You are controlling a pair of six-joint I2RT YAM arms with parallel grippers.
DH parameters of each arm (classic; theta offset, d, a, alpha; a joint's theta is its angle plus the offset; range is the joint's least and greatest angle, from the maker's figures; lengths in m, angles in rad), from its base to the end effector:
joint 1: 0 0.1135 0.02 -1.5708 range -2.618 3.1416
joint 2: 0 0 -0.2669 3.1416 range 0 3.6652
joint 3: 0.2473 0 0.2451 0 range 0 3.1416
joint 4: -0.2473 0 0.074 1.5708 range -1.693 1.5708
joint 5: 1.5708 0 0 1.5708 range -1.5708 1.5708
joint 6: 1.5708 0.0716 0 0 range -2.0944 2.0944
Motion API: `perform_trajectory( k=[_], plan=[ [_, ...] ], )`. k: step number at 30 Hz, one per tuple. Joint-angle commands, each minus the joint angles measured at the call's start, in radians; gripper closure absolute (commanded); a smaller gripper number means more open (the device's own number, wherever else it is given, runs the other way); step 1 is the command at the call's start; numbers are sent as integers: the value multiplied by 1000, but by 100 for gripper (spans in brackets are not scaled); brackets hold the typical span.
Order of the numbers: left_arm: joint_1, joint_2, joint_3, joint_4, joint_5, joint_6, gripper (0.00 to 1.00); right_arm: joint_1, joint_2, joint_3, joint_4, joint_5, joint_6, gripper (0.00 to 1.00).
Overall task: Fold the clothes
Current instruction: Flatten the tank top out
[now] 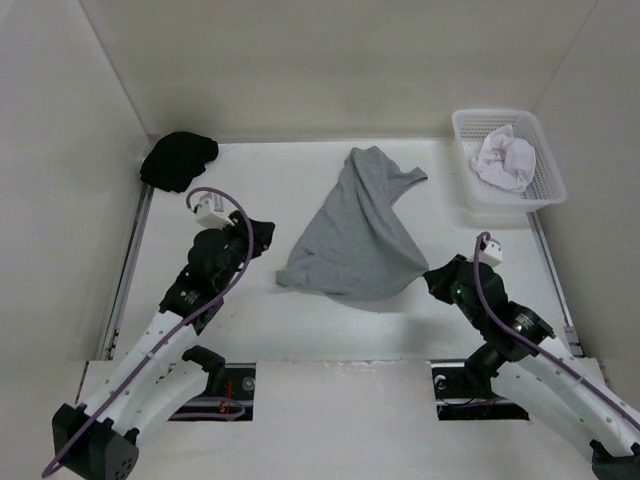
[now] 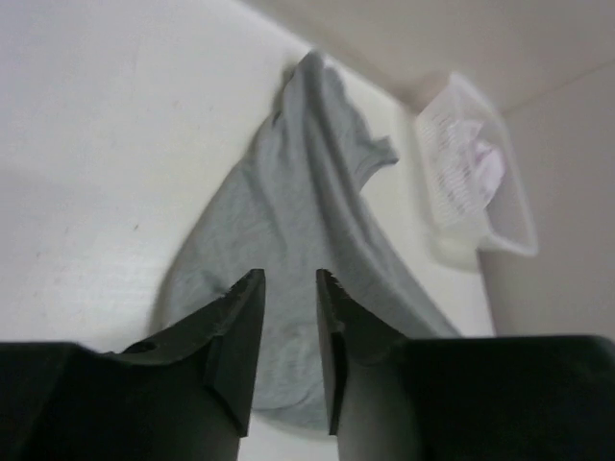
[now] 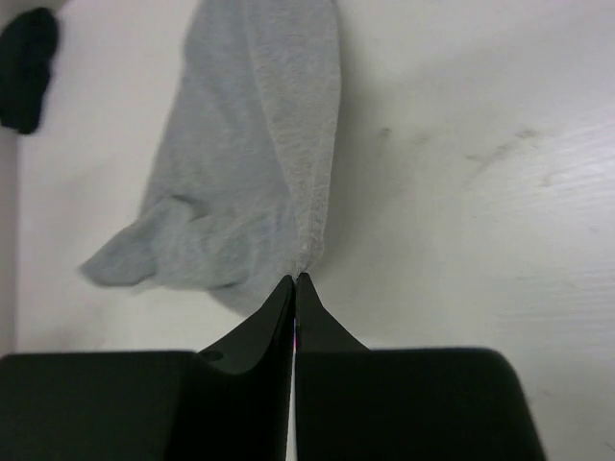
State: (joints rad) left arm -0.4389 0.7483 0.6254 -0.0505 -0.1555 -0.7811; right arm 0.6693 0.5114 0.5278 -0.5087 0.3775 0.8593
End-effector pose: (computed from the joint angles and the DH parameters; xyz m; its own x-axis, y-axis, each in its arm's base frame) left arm 0.1950 -0.0793 0.3005 -0.3093 -0.6232 -0.7183 0.0901 0.7327 -0.6745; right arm 0.1322 0.0710 0.2416 -0.4859 0.5133 -0.7074 0.0705 0.8297 0.5537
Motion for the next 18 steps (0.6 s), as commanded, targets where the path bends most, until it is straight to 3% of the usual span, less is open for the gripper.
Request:
perform_trajectory(
  k=[1,4,12,16,18],
  plan=[
    [-30,66,-140,-100,54,3,70,-64,51,-37,14,29,14,99],
    [-34,30,-243,-59,57,-15,60,-101,133,-55,125,-21,-17,99],
    [-66,-82,-386,37,120,-23,67,-161,194,-69,229,-95,-71,99],
    [-85,-98,-421,101,113,-21,56,-173,194,-86,256,-124,-74,98],
    [-88,-35,-409,138,112,-14,56,-172,197,-88,262,-129,-71,98]
  ],
)
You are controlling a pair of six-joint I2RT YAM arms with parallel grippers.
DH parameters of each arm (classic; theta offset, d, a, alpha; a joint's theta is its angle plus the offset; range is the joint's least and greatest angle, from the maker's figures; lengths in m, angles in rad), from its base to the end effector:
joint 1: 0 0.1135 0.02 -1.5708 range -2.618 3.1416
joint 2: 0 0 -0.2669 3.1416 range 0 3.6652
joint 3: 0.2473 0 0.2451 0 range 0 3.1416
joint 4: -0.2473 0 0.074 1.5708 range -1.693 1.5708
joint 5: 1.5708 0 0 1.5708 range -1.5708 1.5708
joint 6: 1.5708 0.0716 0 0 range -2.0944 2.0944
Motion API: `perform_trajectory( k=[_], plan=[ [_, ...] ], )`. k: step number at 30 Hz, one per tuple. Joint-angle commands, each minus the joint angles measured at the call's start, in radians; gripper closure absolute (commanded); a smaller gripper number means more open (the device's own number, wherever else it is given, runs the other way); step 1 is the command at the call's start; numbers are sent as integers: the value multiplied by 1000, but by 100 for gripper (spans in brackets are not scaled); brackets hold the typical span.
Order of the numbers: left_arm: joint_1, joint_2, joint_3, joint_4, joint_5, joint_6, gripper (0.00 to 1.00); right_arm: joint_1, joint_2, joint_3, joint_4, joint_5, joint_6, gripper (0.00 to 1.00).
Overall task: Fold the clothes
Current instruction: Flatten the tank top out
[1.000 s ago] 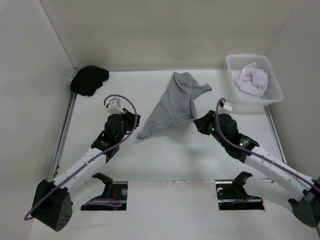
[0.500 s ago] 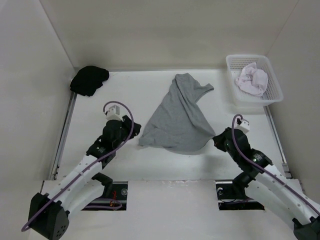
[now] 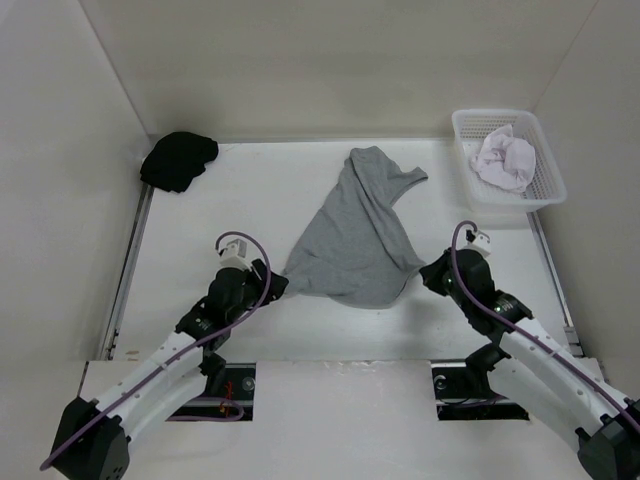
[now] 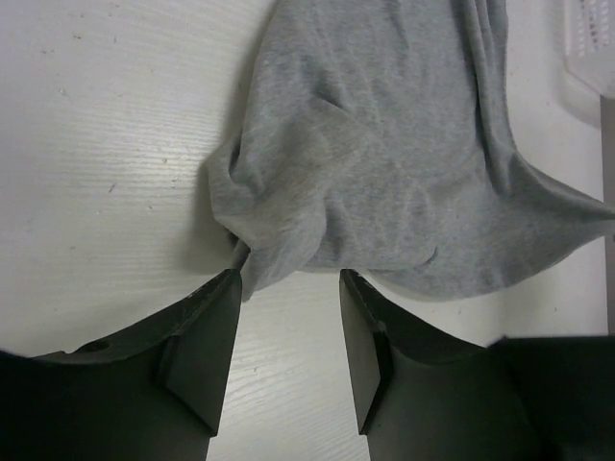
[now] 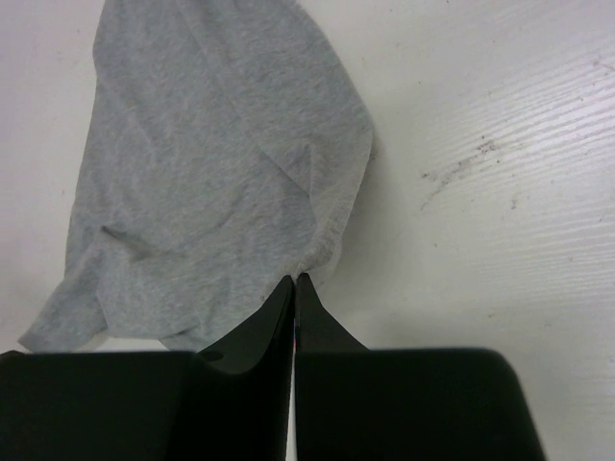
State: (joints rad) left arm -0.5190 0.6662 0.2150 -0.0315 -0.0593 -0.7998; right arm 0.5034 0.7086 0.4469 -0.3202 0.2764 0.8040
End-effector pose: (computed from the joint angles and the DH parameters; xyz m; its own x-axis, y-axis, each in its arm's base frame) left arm 0.1576 -0.0851 0.1613 -0.6033 -0.4799 -0.6370 0.0242 0.7873 -0.6161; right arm 0.1687 0.0706 0.2051 -0.5244 0.5021 -0.6876 0.1633 0.8519 0.4976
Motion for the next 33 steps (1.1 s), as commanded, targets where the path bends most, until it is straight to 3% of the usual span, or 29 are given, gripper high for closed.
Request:
perform_trajectory(
  k=[1,7,9,11,14,17,19,21,25,28,31,33],
  plan=[
    [-3,90,17,127,15,10,57,-3,0,-4,73,-29,-15,98],
    [-12,248,80,165,-20,45,69,-1,-21,6,63,-31,-19,98],
    [-20,266,101,157,-40,56,85,-1,-27,6,63,-31,-22,98],
    [-23,259,138,127,-22,47,95,-1,-29,7,63,-31,-26,98],
    [-78,147,259,-57,-10,22,97,-4,-37,10,55,-31,-43,98],
    [-118,30,424,-350,-33,-19,97,-7,-60,-5,58,-28,-40,98],
    [-131,-7,558,-575,-39,-35,92,-16,-57,-20,78,-29,-32,98],
    [-125,-10,575,-649,-40,-55,88,-19,-32,-36,110,-39,-31,98],
    [-22,58,477,-598,-14,-58,82,-18,3,-45,148,-68,-31,98],
    [96,177,370,-388,47,-50,83,-19,2,-43,150,-71,-42,98],
    [129,245,339,-297,62,-30,83,-13,-3,-42,148,-71,-42,98],
    [87,211,299,-268,50,-6,84,-13,-6,-53,147,-66,-40,98]
  ],
)
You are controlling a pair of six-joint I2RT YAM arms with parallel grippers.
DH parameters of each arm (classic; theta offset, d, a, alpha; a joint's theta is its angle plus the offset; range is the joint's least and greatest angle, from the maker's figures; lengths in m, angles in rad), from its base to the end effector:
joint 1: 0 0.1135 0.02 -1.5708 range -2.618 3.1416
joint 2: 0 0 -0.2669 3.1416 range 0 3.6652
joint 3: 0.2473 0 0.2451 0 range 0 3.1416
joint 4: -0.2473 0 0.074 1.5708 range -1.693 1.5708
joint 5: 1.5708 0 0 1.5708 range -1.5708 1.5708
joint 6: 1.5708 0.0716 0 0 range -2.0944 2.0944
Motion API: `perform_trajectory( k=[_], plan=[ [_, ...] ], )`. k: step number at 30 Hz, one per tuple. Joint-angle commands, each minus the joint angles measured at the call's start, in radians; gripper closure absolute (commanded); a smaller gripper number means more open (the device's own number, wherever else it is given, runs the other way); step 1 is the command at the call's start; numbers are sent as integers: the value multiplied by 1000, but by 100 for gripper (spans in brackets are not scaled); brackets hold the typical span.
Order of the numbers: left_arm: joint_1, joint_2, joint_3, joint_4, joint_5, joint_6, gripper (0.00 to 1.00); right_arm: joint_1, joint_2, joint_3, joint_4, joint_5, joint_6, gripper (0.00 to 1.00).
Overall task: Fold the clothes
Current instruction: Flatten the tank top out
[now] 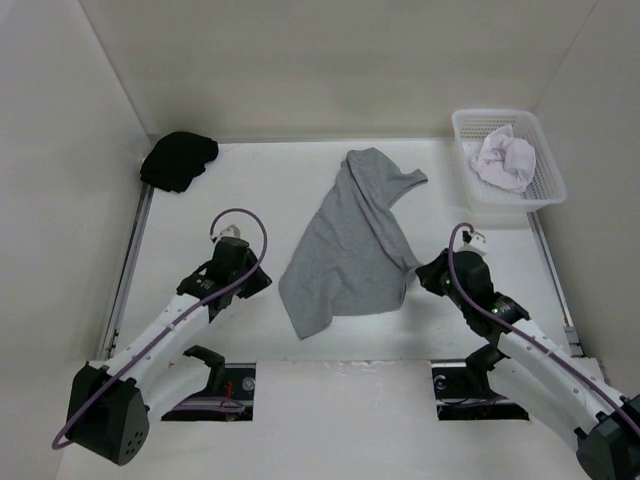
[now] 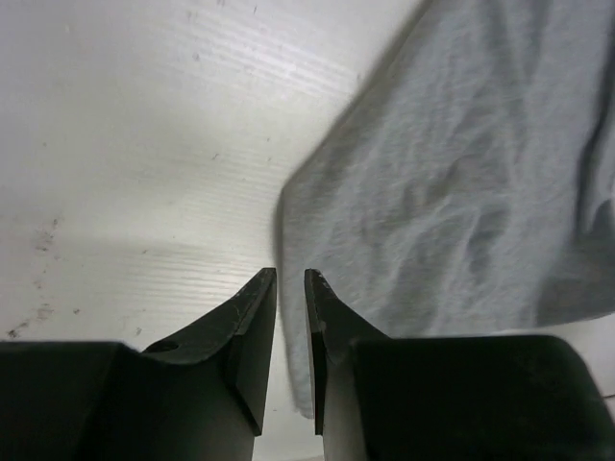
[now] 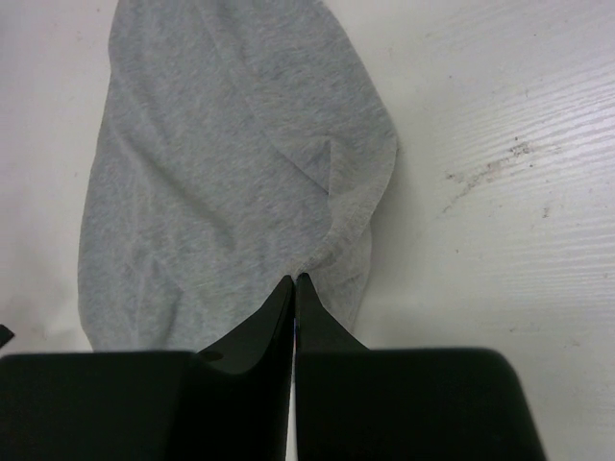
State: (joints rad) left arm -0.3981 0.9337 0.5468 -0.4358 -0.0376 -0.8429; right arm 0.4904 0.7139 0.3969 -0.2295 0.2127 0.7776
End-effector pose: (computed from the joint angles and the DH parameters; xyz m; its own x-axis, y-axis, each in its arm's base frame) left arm 0.1881 -0.0762 0.1873 -0.7211 -0.5060 -0.4731 -0.2624 0.8316 -0.4895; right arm 0.1710 0.0742 0.1964 -0.5380 0.4901 -0.6858 0.1070 0.8467 0.5212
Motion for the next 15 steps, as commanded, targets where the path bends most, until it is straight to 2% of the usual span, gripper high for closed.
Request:
perform_trajectory(
  k=[1,4,7,8,9,10,12,15],
  plan=[
    [-66,-109,-62,132,10,57,84,-2,-8,-7,59,-3,-14,98],
    [-164,-218,-123,62,-13,39,83,-6,1,-3,61,-3,-17,98],
    [-277,-236,-174,0,-18,-112,75,-11,4,0,58,-1,-21,98],
    [-346,-240,-204,2,-27,-202,69,-11,-1,-3,55,4,-21,98],
    [-416,-228,-223,-7,-62,-293,66,-11,-13,-7,53,4,-17,98],
    [-425,-225,-226,-6,-67,-303,66,-11,-14,-9,53,4,-17,98],
    [-515,-172,-235,9,-119,-407,60,-11,-18,-10,52,4,-17,98],
    [-587,-109,-235,69,-140,-479,59,-10,-13,-10,55,4,-17,98]
  ],
)
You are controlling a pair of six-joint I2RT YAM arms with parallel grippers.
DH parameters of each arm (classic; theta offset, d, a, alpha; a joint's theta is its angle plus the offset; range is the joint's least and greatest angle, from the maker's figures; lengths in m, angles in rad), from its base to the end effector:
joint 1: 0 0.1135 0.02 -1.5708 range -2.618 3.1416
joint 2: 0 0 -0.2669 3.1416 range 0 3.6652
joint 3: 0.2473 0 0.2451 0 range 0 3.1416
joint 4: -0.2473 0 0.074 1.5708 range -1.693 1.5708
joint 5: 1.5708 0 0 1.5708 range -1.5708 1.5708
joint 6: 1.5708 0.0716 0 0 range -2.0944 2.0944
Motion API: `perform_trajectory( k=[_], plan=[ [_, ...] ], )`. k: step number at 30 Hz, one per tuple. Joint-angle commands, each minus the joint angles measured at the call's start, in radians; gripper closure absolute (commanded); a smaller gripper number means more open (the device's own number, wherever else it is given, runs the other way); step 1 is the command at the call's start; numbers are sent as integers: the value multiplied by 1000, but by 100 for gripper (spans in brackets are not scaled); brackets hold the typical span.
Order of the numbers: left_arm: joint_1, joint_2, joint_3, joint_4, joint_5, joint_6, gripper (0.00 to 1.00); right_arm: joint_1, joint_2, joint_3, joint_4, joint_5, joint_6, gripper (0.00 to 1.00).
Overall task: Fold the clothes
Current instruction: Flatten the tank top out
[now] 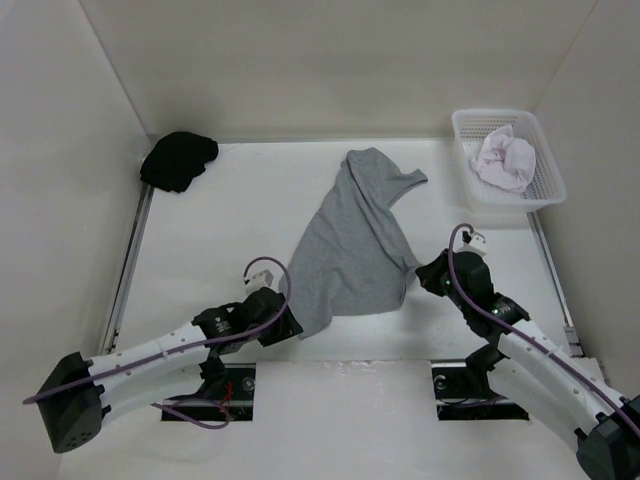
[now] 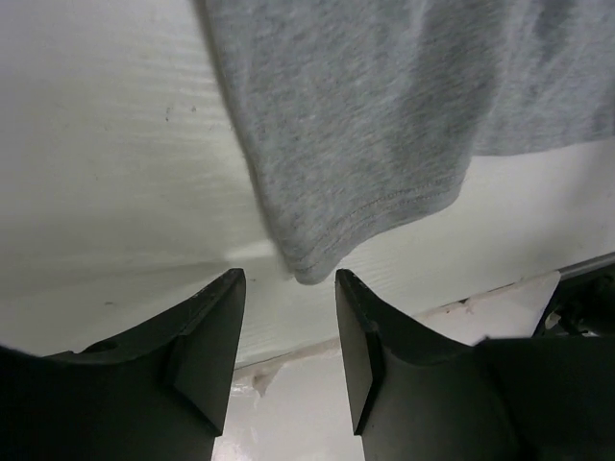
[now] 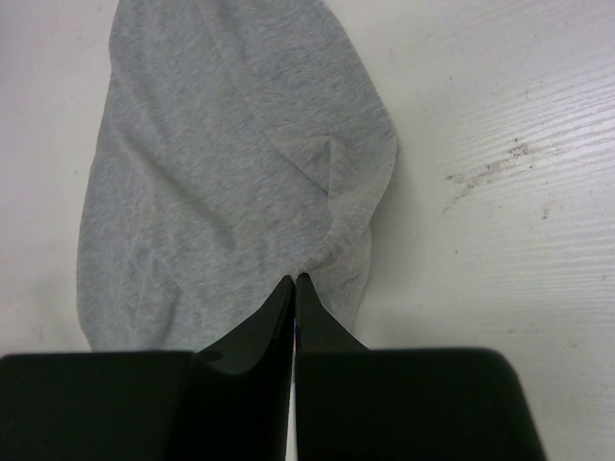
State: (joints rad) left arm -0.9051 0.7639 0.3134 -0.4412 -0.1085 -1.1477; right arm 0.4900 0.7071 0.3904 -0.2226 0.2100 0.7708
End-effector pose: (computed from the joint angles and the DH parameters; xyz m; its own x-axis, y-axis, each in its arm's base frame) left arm 0.1040 -0.1199 0.1357 -0.8719 -0.3573 -0.3347 -0.1344 0.8321 -0.5381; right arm 0.1704 0.0740 0.1959 -0.5358 0.4865 -0.6901 0.0987 0.8478 0.5210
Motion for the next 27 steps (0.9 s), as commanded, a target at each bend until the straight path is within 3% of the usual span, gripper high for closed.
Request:
perform_trajectory(
  k=[1,6,21,27],
  plan=[
    [-93,77,0,85,-71,-187,59,-9,-6,-4,48,6,-10,98],
    [-153,164,4,102,-128,-264,62,-5,-20,-7,49,5,-10,98],
    [-122,167,-31,113,-201,-288,73,-5,-24,-8,55,-3,-11,98],
    [-139,213,-19,148,-163,-232,91,-5,-21,-8,60,-4,-13,98]
  ],
)
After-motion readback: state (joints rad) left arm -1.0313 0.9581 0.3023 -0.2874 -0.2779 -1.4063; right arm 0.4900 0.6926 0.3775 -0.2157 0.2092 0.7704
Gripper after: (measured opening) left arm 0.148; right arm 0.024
